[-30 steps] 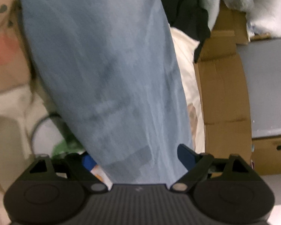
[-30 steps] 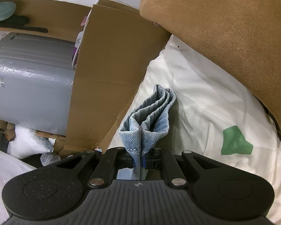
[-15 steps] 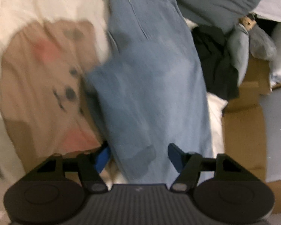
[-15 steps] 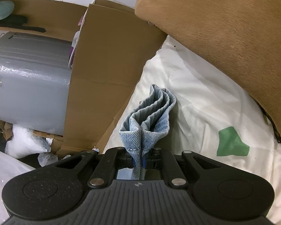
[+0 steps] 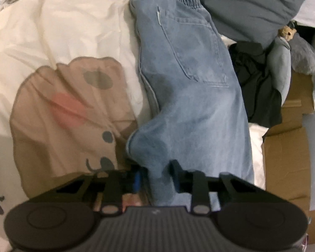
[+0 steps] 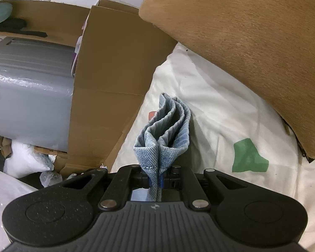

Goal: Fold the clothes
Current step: 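Pinch the jeans near the knees with the left tool while the right tool holds the hems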

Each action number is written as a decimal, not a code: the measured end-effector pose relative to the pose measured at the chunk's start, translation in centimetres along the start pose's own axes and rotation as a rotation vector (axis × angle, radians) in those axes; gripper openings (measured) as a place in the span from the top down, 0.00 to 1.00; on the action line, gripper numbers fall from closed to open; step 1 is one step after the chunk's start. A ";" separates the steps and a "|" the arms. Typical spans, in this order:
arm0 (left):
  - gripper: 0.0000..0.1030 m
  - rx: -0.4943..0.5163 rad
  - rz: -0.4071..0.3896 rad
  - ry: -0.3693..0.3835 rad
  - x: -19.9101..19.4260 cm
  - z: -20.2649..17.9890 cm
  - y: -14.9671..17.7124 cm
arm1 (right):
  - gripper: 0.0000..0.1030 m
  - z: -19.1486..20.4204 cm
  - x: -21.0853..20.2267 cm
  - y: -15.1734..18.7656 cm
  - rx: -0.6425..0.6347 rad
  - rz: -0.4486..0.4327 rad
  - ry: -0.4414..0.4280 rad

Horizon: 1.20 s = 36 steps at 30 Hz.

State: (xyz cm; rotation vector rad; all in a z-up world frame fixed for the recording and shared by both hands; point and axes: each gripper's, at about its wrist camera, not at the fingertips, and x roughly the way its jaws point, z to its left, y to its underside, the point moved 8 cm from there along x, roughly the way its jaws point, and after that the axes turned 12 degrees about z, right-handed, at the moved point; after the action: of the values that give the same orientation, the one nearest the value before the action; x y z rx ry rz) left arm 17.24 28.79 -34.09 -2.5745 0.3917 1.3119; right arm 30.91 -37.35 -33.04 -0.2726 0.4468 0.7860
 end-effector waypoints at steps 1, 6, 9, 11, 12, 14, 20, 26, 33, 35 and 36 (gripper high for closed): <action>0.81 0.015 0.002 -0.014 -0.2 -0.1 0.0 | 0.94 -0.1 0.0 0.1 0.000 -0.003 0.000; 0.90 0.067 0.010 -0.062 -1.4 -1.0 -0.1 | 0.94 -0.1 -0.7 0.5 -0.007 -0.013 0.004; 0.92 0.078 0.012 -0.069 -2.4 -1.4 -0.2 | 0.94 0.0 -1.5 0.9 -0.015 -0.019 0.011; 0.92 0.086 0.016 -0.076 -3.2 -1.5 -0.1 | 0.94 0.1 -2.2 1.2 -0.018 -0.023 0.018; 0.93 0.092 0.021 -0.080 -3.5 -1.6 0.0 | 0.94 0.1 -2.6 1.4 -0.019 -0.025 0.021; 0.93 0.105 0.033 -0.091 -4.0 -1.8 0.1 | 0.94 0.1 -3.6 1.9 -0.019 -0.029 0.035; 0.93 0.158 0.083 -0.125 -5.5 -2.2 0.5 | 0.94 -1.0 -7.3 4.0 -0.006 -0.048 0.086; 0.93 0.210 0.134 -0.139 -7.3 -2.7 0.5 | 0.94 -2.1 -10.9 6.6 0.015 -0.069 0.138; 0.94 0.295 0.181 -0.164 -8.8 -1.9 1.2 | 0.94 -2.4 -14.6 10.2 -0.006 -0.074 0.216; 0.94 0.312 0.192 -0.165 -9.2 -1.7 1.5 | 0.94 -2.1 -15.8 11.0 -0.024 -0.078 0.234; 0.94 0.320 0.195 -0.166 -9.4 -1.7 1.6 | 0.94 -2.1 -16.3 11.3 -0.030 -0.080 0.241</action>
State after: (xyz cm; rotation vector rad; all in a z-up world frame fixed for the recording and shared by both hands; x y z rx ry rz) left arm 12.69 27.98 -25.60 -2.1917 0.7684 1.3846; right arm 11.97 -40.58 -27.76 -0.4134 0.6474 0.6845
